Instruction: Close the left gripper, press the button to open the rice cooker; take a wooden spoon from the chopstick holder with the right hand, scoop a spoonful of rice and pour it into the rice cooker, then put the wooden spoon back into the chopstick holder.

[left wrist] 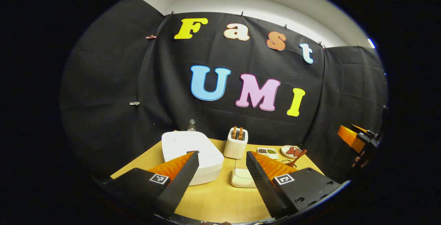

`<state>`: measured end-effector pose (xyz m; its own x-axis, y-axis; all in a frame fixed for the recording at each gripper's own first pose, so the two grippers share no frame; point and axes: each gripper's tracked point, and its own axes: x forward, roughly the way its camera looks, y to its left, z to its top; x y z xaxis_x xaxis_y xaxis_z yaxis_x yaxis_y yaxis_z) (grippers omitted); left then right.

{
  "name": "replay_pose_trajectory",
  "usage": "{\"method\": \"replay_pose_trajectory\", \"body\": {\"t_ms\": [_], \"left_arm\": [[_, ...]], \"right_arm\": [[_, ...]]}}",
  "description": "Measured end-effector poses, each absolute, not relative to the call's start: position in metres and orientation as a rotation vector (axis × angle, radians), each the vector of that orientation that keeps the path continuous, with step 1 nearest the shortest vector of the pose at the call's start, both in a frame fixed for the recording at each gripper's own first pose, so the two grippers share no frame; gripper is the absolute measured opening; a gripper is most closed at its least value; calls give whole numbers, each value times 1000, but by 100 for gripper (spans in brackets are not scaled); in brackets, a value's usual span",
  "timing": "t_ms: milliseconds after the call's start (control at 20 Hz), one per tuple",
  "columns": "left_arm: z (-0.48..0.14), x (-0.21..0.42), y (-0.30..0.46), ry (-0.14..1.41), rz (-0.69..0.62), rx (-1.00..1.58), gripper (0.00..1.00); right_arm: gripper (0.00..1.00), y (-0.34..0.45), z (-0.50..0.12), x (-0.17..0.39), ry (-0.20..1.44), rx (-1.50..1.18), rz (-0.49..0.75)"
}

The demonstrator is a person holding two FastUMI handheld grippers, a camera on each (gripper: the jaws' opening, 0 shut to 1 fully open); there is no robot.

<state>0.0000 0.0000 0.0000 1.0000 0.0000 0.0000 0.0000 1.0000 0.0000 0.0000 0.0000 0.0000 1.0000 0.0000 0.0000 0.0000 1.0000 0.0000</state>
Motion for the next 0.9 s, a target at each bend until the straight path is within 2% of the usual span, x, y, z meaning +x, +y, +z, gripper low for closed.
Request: {"method": "replay_pose_trajectory", "body": {"t_ms": [900], "left_arm": [[-12, -3, 20, 13, -5, -43, 96]], "right_arm": [[98, 6, -6, -6, 31, 18, -32]]}}
